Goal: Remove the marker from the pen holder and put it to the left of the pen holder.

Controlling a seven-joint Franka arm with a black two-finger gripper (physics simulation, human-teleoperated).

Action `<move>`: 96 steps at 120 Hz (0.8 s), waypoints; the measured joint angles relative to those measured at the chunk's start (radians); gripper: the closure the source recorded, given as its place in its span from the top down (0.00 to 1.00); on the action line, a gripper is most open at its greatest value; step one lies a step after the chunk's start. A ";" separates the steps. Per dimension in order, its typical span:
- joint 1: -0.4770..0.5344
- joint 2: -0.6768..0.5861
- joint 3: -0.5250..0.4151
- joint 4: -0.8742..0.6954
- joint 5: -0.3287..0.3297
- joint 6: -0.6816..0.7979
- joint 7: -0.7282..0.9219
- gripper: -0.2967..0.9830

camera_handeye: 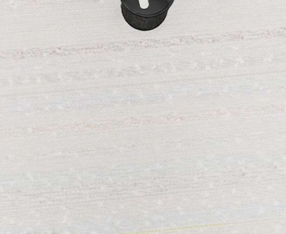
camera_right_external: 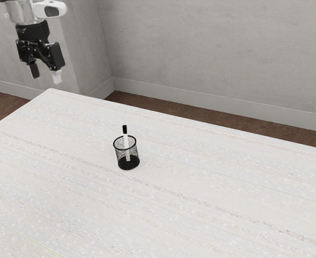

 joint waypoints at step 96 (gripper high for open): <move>-0.217 0.000 -0.150 0.028 0.080 -0.038 -0.182 0.77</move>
